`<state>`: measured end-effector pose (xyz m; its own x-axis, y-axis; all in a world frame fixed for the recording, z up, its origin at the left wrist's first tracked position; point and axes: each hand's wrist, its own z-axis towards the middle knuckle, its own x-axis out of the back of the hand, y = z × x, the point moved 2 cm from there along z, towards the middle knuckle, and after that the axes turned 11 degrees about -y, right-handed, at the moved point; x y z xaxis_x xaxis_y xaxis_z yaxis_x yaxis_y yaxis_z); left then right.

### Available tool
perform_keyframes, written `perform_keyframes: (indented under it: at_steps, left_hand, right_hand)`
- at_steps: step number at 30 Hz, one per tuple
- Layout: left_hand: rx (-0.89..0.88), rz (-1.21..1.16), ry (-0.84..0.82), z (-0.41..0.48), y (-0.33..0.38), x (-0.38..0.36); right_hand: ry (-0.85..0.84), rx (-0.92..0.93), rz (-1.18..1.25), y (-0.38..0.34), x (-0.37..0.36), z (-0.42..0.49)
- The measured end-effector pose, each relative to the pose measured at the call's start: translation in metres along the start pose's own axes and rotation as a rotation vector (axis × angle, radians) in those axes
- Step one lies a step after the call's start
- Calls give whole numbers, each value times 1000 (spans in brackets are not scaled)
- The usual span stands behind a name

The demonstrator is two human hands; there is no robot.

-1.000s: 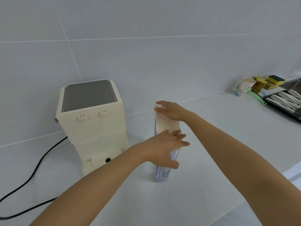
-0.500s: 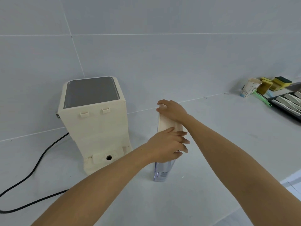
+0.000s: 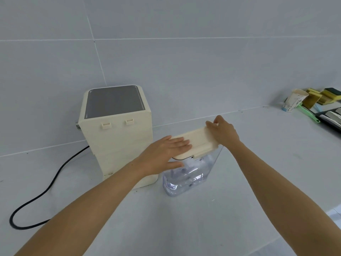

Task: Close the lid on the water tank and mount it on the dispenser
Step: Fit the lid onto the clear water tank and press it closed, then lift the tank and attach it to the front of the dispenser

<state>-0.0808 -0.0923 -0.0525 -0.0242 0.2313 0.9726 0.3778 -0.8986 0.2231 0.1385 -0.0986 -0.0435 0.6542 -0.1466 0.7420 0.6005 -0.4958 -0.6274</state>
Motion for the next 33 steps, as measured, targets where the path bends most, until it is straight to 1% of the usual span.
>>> perform_keyframes:
  at_steps: [10,13,17,20,23,25,26,28,30,33]
  left_hand:
    - [80,-74,98,8,-4,-9]
    - [80,-188,136,7,-4,-13]
    - [129,-348,198,2,0,-18]
    - [208,-510,262,2,2,-25]
    - [295,-747,262,2,-3,-37]
    - [303,-878,252,3,-5,-44]
    - [287,-913,239,4,-6,-47]
    - [270,-908,205,5,-7,-54]
    - [304,-935,198,5,-10,-61]
    - [355,-973,198,6,-15,-70]
  right_hand:
    - [93,21,105,32,7,-44]
    - [120,28,147,41,6,-55]
    - [125,58,196,48,5,-64]
    - [72,107,290,55,2,-72]
    - [-15,172,419,66,-3,-79]
    - [-62,202,488,71,-6,-82]
    - [-87,223,508,73,-8,-83]
    - [-147,273,537,75,-12,-87]
    - [-207,306,532,78,-16,-91]
    - [-253,352,486,89,-23,-91]
